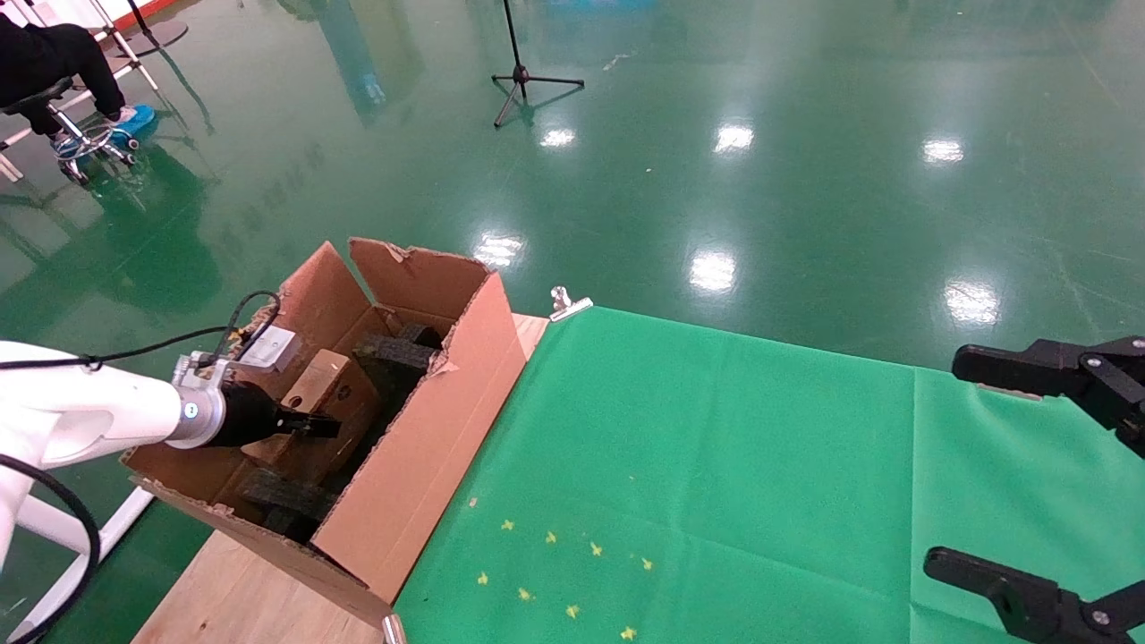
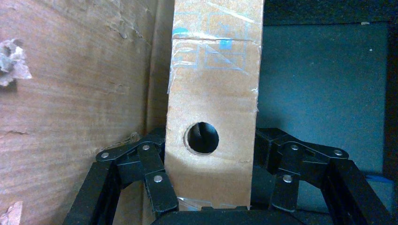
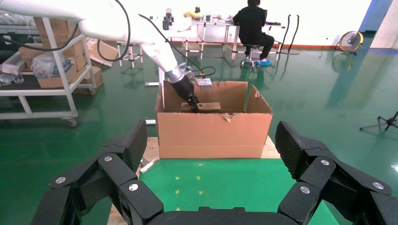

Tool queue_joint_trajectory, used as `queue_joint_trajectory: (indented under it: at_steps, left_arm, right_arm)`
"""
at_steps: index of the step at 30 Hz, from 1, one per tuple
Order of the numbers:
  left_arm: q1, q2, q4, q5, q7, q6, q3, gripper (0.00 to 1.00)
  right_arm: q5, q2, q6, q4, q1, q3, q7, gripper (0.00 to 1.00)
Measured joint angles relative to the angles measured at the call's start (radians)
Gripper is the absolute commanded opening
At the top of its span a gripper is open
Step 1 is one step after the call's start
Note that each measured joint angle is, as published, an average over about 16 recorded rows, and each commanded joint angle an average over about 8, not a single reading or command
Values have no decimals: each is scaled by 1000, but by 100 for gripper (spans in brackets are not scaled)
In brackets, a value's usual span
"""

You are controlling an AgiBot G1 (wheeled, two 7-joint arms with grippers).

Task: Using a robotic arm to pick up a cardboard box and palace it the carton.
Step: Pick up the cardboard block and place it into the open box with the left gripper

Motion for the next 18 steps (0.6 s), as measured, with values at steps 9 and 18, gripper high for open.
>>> queue_joint_trajectory:
  at_steps: [9, 18]
  left_arm:
    - [-3, 0, 0, 3, 0, 3, 2, 100]
    - [-21, -10, -13, 1, 8, 16, 0, 100]
  right_arm:
    - [0, 0, 0, 0, 0, 0, 0, 100]
    - [0, 0, 0, 0, 0, 0, 0, 100]
